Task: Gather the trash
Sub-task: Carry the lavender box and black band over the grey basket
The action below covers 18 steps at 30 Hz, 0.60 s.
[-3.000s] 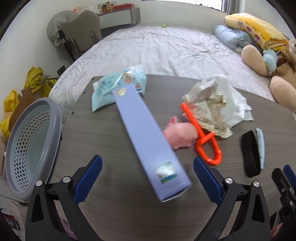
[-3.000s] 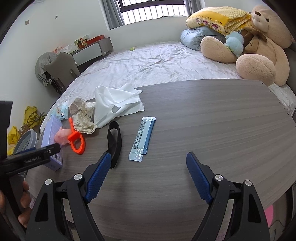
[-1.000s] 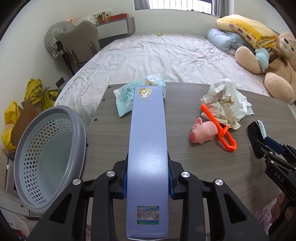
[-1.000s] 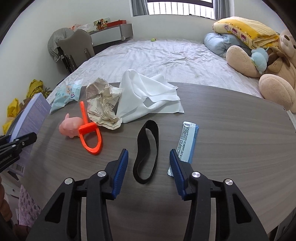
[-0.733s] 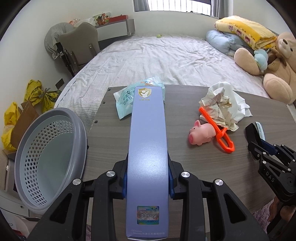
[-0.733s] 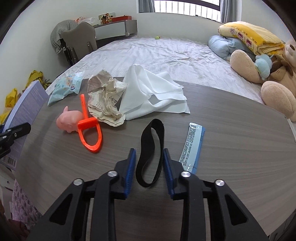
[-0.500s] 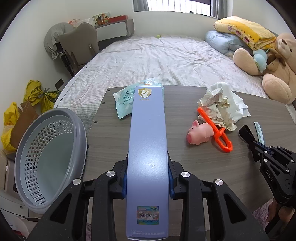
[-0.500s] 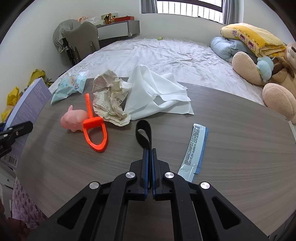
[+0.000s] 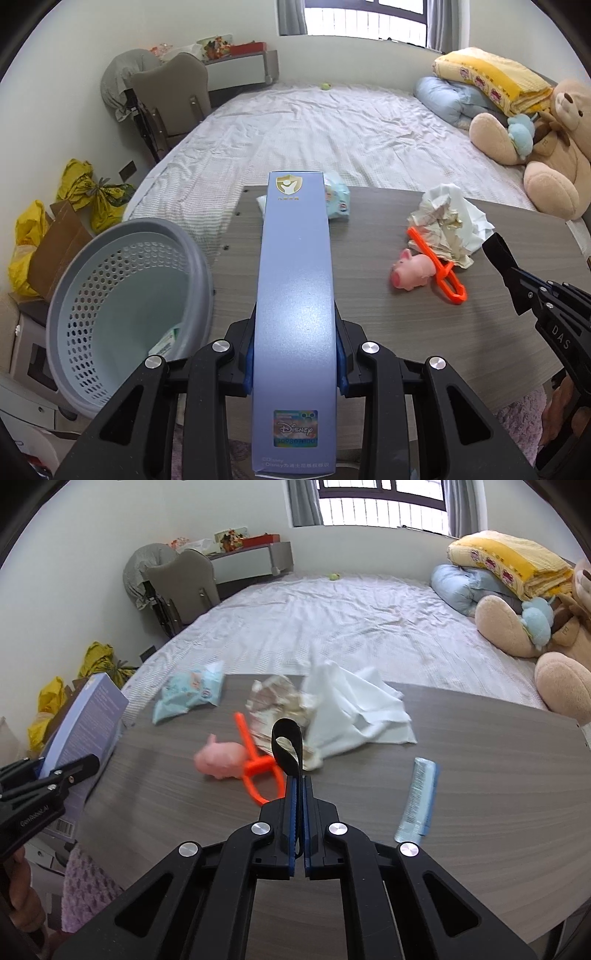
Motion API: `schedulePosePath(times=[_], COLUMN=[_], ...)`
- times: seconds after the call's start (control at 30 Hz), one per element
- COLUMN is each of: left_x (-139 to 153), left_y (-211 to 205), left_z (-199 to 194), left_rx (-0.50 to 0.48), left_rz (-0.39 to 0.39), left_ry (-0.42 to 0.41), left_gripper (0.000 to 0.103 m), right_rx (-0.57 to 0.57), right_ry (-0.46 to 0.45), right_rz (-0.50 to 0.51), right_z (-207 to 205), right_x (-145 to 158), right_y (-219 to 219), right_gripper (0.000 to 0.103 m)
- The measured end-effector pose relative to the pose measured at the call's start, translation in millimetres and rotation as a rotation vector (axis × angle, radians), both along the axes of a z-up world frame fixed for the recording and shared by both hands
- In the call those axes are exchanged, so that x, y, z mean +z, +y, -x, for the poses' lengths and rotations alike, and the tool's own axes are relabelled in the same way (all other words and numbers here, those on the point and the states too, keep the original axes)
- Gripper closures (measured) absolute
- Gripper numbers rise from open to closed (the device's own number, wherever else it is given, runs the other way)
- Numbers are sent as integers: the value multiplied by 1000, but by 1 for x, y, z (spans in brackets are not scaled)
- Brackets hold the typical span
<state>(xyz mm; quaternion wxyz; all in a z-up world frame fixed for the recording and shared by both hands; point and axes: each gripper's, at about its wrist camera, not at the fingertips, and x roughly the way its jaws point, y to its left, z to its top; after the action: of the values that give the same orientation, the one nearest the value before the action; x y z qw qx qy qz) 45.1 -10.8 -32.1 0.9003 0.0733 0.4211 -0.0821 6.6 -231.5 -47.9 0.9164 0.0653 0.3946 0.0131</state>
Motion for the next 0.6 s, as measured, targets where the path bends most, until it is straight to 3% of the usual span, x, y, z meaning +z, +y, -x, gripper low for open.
schedulePosePath(times=[0.33, 0.6], left_x=[12, 0], left_y=[84, 153], left_z=[-5, -9], left_rx=[154, 275], left_rz=[-3, -4], left_ry=[-41, -11], left_gripper=[72, 72], right_rx=[187, 362], right_ry=[-32, -21], right_rz=[-39, -47], right_z=[-37, -72], right_x=[19, 21], right_y=[91, 181], right_gripper=[100, 100])
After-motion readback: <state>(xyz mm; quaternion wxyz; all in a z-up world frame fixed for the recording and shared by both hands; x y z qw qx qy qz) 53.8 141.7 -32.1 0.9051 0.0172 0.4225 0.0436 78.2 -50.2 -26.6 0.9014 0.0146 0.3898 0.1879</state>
